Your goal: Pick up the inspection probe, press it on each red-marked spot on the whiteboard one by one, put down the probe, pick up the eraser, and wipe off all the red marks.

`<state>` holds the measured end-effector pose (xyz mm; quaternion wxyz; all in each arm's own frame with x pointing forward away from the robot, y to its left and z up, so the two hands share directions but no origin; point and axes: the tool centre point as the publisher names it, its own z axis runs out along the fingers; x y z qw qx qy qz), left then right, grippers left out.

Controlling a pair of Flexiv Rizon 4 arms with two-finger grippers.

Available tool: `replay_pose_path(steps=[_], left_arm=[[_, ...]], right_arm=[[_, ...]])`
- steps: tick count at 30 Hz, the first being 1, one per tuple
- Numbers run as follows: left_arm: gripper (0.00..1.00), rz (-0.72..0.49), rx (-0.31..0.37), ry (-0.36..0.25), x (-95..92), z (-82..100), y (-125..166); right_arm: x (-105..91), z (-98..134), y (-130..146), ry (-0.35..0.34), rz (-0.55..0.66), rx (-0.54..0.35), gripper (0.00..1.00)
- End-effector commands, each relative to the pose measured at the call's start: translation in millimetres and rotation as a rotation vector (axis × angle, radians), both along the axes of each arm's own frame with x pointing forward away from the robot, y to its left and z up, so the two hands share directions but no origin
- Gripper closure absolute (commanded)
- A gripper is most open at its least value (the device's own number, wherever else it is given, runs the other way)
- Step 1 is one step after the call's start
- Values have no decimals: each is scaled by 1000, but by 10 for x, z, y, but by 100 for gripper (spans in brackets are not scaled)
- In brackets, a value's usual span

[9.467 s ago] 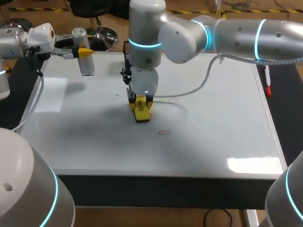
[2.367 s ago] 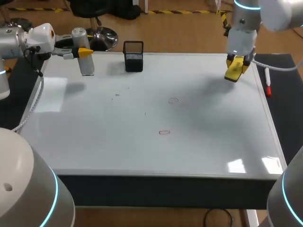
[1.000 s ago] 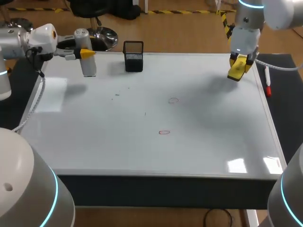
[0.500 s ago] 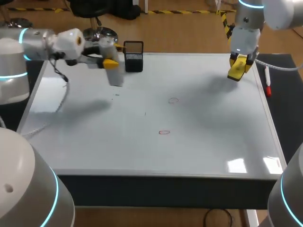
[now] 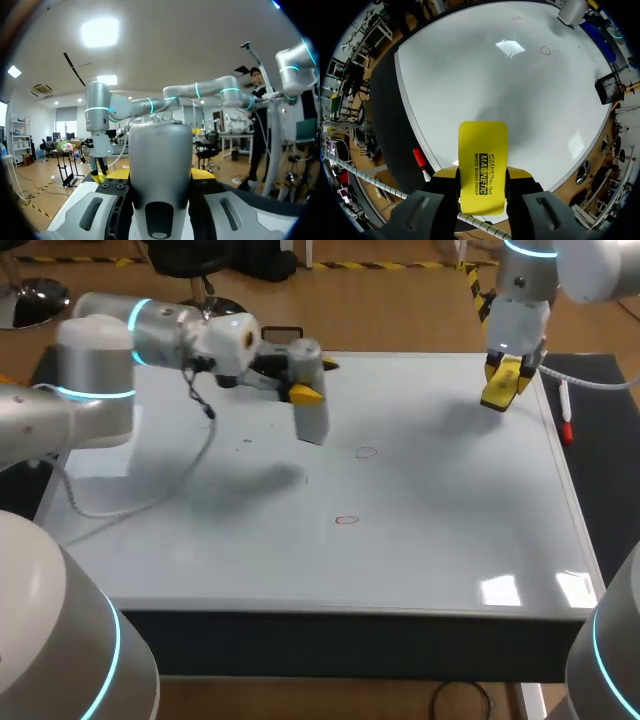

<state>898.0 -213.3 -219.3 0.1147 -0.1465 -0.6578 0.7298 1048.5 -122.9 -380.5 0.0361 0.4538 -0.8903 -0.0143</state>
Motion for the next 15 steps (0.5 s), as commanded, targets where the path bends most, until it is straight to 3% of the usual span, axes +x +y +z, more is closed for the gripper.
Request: replay_pose_path(steps=[1,15], left_arm=[[100,-71,-2,3,61,-92,-282],[100,-154,7,30,61,-360,-737]], right_arm=[[11,7,-5,2,2,-3,100],[11,7,-5,2,2,-3,100]])
